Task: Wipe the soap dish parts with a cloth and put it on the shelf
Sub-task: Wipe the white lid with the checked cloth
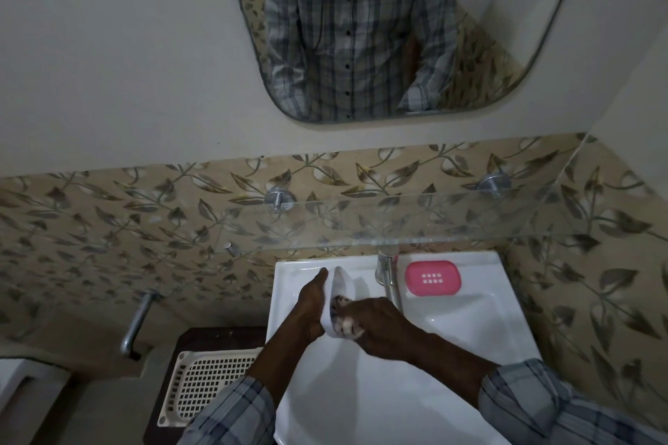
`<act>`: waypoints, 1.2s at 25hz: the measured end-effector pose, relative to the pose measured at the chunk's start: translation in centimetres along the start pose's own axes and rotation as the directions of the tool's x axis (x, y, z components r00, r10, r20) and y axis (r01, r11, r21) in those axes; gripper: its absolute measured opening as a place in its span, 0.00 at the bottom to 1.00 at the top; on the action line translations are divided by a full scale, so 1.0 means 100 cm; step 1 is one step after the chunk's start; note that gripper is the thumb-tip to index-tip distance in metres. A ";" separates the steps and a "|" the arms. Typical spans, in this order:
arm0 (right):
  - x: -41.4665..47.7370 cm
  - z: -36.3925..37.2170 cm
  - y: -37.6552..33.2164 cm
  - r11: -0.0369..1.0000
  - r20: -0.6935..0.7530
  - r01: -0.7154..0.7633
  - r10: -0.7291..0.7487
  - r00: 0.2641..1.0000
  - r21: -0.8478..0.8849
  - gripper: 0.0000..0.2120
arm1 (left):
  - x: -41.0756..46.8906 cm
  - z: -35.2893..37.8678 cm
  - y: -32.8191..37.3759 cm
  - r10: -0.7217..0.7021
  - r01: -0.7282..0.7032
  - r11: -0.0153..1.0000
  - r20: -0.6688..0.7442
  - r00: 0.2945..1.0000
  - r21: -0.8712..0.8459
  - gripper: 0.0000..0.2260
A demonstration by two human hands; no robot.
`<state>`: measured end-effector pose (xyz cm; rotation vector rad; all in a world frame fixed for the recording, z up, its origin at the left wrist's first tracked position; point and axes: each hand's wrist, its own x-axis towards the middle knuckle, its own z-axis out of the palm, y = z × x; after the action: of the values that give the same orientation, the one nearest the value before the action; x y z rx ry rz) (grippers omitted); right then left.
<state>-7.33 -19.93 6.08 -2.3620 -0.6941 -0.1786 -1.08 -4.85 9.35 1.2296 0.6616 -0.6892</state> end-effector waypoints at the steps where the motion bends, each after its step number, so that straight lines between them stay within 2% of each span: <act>1: 0.002 0.002 -0.005 0.960 0.067 -0.214 0.205 0.976 0.179 0.13 | 0.000 0.004 -0.003 0.030 -0.027 0.999 -0.082 0.996 0.042 0.21; 2: 0.004 0.004 -0.010 0.805 0.164 -0.420 0.388 0.907 0.418 0.09 | 0.001 0.006 -0.008 0.076 -0.065 0.993 -0.114 0.991 0.097 0.22; 3: 0.007 0.005 -0.012 0.565 0.250 -0.554 0.526 0.813 0.612 0.07 | 0.002 0.006 -0.016 0.165 -0.148 0.975 -0.095 0.982 0.163 0.23; 4: 0.010 0.005 -0.013 0.331 0.317 -0.602 0.616 0.721 0.727 0.06 | 0.004 0.004 -0.025 0.292 -0.277 0.936 -0.041 0.955 0.216 0.26; 5: 0.012 0.003 -0.013 0.154 0.366 -0.597 0.662 0.654 0.787 0.06 | 0.007 0.000 -0.034 0.433 -0.424 0.871 0.023 0.901 0.247 0.28; 6: 0.015 0.000 -0.014 0.040 0.397 -0.573 0.681 0.615 0.818 0.05 | 0.010 -0.007 -0.042 0.570 -0.570 0.780 0.085 0.817 0.257 0.29; 7: 0.018 -0.003 -0.016 -0.029 0.415 -0.548 0.687 0.597 0.836 0.04 | 0.011 -0.013 -0.046 0.674 -0.682 0.677 0.142 0.725 0.276 0.29; 8: 0.021 -0.006 -0.019 -0.075 0.420 -0.516 0.687 0.594 0.853 0.04 | 0.012 -0.016 -0.047 0.723 -0.744 0.598 0.201 0.661 0.297 0.29; 9: 0.025 -0.009 -0.020 -0.098 0.411 -0.487 0.693 0.593 0.868 0.04 | 0.012 -0.018 -0.049 0.732 -0.771 0.556 0.257 0.631 0.309 0.30; 11: 0.030 -0.015 -0.023 -0.060 0.364 -0.460 0.705 0.609 0.886 0.05 | 0.010 -0.021 -0.056 0.706 -0.776 0.589 0.323 0.630 0.227 0.31; 13: 0.028 -0.019 -0.022 0.078 0.291 -0.479 0.705 0.646 0.874 0.05 | 0.004 -0.021 -0.057 0.666 -0.747 0.645 0.360 0.653 0.161 0.34; 15: 0.021 -0.020 -0.020 0.246 0.221 -0.483 0.659 0.719 0.840 0.07 | 0.005 -0.025 -0.053 0.600 -0.707 0.675 0.402 0.692 0.211 0.36; 17: 0.016 -0.018 -0.023 0.367 0.151 -0.455 0.620 0.770 0.812 0.10 | 0.001 -0.025 -0.046 0.522 -0.660 0.706 0.442 0.730 0.257 0.31; 19: 0.019 -0.013 -0.022 0.460 0.043 -0.431 0.643 0.765 0.776 0.09 | -0.003 -0.023 -0.040 0.430 -0.569 0.784 0.446 0.785 0.246 0.27; 20: 0.019 -0.011 -0.021 0.521 -0.005 -0.428 0.639 0.769 0.739 0.08 | -0.003 -0.023 -0.036 0.364 -0.485 0.847 0.426 0.828 0.219 0.30; 21: 0.018 -0.009 -0.018 0.620 -0.056 -0.402 0.585 0.809 0.674 0.07 | 0.000 -0.023 -0.030 0.270 -0.360 0.915 0.388 0.881 0.182 0.35; 22: 0.014 -0.009 -0.014 0.769 -0.111 -0.333 0.460 0.881 0.546 0.07 | 0.002 -0.022 -0.018 0.143 -0.201 0.970 0.347 0.927 0.137 0.41; 23: 0.008 -0.007 -0.009 0.911 -0.149 -0.204 0.272 0.951 0.358 0.09 | 0.002 -0.021 -0.005 0.001 -0.037 0.993 0.319 0.948 0.108 0.45; 24: 0.002 -0.006 -0.003 0.986 -0.160 -0.059 0.084 0.983 0.154 0.13 | 0.000 -0.019 0.006 -0.128 0.103 0.990 0.314 0.941 0.096 0.45; 25: -0.003 -0.004 0.002 0.999 -0.155 0.049 -0.048 0.987 0.001 0.18 | -0.003 -0.015 0.013 -0.213 0.197 0.977 0.308 0.927 0.082 0.42; 26: -0.005 -0.002 0.005 0.992 -0.149 0.091 -0.102 0.983 -0.084 0.22 | -0.004 -0.008 0.015 -0.231 0.224 0.973 0.277 0.933 0.058 0.37; 27: -0.006 0.000 0.006 0.993 -0.157 0.070 -0.084 0.984 -0.092 0.23 | -0.002 -0.001 0.011 -0.191 0.188 0.982 0.223 0.956 0.034 0.31; 29: -0.004 0.001 0.002 0.996 -0.159 -0.075 0.081 0.984 0.044 0.21 | 0.001 0.010 -0.004 -0.049 0.052 0.999 0.153 0.987 -0.014 0.21; 30: -0.002 0.001 -0.004 0.954 -0.092 -0.219 0.242 0.966 0.203 0.16 | 0.000 0.013 -0.015 0.009 -0.006 1.000 0.130 0.991 -0.023 0.21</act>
<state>-7.73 -19.71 6.21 -2.2060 -0.3577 -0.1390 -2.17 -6.36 8.70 1.1557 0.5548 -0.7469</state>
